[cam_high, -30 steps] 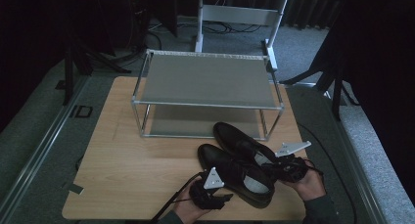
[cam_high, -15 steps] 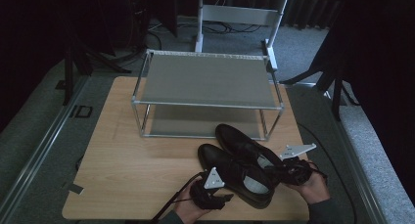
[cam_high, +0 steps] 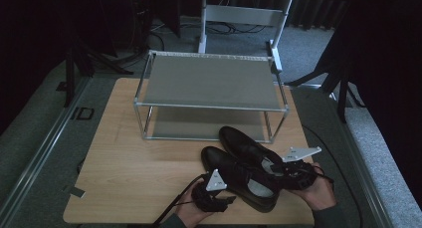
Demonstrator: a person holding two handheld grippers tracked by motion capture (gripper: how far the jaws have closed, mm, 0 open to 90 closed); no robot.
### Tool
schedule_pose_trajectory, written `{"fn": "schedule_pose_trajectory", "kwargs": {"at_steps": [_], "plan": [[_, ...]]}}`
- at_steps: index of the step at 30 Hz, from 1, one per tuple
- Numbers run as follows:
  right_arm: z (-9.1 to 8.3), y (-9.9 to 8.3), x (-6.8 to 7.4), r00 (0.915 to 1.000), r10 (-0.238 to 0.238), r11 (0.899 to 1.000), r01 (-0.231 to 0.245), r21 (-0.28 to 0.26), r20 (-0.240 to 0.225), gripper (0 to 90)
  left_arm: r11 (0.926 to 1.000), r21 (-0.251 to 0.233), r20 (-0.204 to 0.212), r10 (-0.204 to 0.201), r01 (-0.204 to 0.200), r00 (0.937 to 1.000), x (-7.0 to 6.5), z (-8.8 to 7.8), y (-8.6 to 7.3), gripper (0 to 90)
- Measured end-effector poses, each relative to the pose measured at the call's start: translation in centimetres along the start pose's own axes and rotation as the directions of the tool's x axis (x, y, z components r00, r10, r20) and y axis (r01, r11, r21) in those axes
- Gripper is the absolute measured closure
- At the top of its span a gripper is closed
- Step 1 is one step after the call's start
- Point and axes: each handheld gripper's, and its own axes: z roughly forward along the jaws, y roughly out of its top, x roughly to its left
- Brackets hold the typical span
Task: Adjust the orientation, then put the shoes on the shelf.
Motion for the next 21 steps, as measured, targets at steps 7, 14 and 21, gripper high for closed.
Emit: {"fn": "schedule_pose_trajectory", "kwargs": {"at_steps": [7, 14, 21], "plan": [[0.8, 0.2, 0.4, 0.9981, -0.051, 0.995, 0.048, 0.083, 0.035, 49.4, 1.0000, 0.001, -0.017, -0.008, 0.008, 0.9998, 0.3, -0.3, -0.1, 52.0], [1.0, 0.1, -0.3, 0.9994, -0.025, 0.989, 0.021, 0.146, 0.025, 47.5, 0.9999, 0.002, -0.016, -0.012, 0.012, 0.9998, 0.3, -0.3, -0.1, 51.8], [1.3, 0.1, -0.8, 0.9995, -0.019, 0.980, 0.014, 0.196, 0.024, 44.2, 1.0000, 0.002, -0.013, -0.008, 0.008, 0.9999, 0.2, -0.3, -0.1, 51.7]]}}
